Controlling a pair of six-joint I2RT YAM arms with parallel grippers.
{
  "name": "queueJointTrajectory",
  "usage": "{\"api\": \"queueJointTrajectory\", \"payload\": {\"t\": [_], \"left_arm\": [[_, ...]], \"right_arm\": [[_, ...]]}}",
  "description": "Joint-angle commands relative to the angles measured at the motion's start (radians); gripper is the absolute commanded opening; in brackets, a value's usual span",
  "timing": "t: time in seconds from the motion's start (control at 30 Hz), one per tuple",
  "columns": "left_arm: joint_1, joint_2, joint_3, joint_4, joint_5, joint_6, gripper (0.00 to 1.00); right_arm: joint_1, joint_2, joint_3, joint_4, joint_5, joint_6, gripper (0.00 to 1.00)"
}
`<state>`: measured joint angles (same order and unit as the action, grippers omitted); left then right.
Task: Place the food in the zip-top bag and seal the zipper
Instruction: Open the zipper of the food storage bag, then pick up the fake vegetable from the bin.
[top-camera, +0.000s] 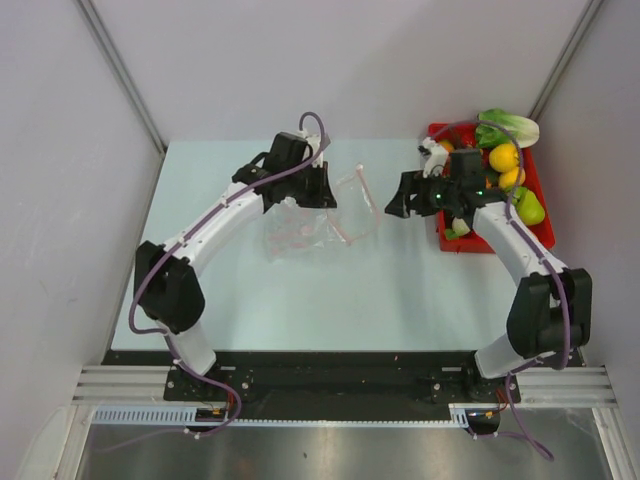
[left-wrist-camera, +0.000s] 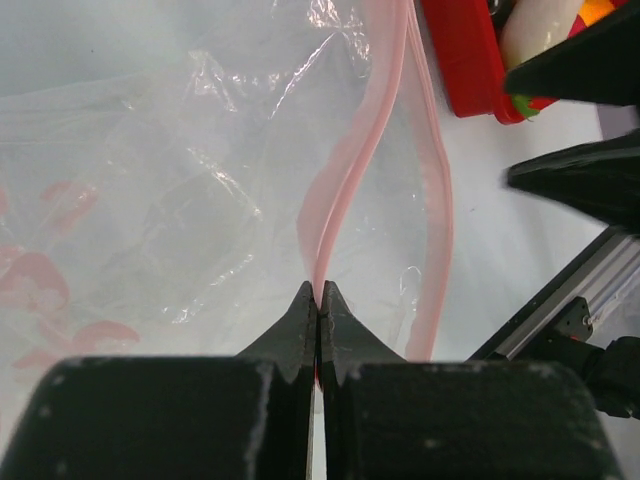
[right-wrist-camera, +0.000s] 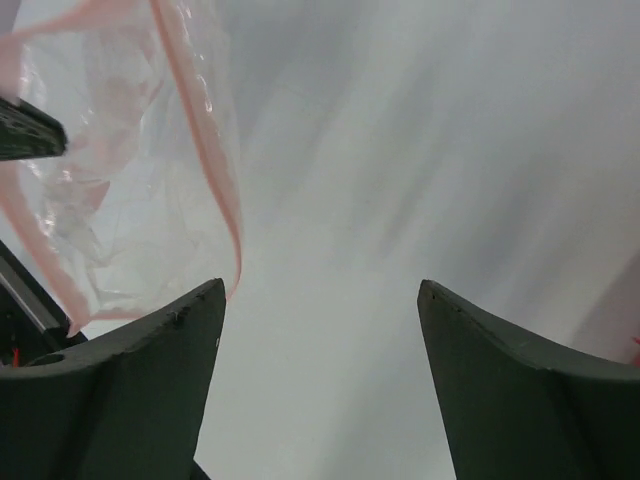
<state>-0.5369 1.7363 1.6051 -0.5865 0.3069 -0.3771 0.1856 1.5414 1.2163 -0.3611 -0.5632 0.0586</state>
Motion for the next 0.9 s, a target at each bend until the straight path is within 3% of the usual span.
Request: {"api": "queueJointTrajectory", "payload": {"t": [0.0,0.1,0.2,0.23,0.33,0.43,0.7,0.87], "left_arm": [[-0.011,0.048,0.044,0.043,0.014,-0.026,0.0],[-0.012,0.072,0.056,0.051,0.031,-0.031,0.0],[-0.014,0.083,0.064,0.063,0.043,-0.029,0.0],[-0.017,0.085,0.064,0.071,0.047,-0.029,0.0],[-0.021,0.086,0.062,0.077,0.051,-0.026,0.0],[-0.024,0.082,0.05,0.082,0.049,-0.028,0.0],[-0.025,0.069,0.027,0.1,0.041,-0.045,0.0],[-0.025,0.074,0.041,0.097,0.035,-0.043,0.0]], "right_arm": [[-0.119,-0.127,0.068,-0.102,-0.009,-0.038,0.84],[-0.208,-0.173,0.083,-0.214,0.008,-0.202,0.88],[-0.256,-0.194,0.101,-0.324,0.092,-0.547,0.92],[-0.262,-0.193,0.101,-0.352,0.118,-0.739,0.92],[-0.296,-0.158,0.109,-0.42,0.203,-0.9,0.94],[-0.346,-0.069,0.181,-0.427,0.279,-0.798,0.93],[-0.543,0.121,0.269,-0.447,0.118,-0.064,0.88],[-0.577,0.184,0.267,-0.377,0.062,0.093,0.88]]}}
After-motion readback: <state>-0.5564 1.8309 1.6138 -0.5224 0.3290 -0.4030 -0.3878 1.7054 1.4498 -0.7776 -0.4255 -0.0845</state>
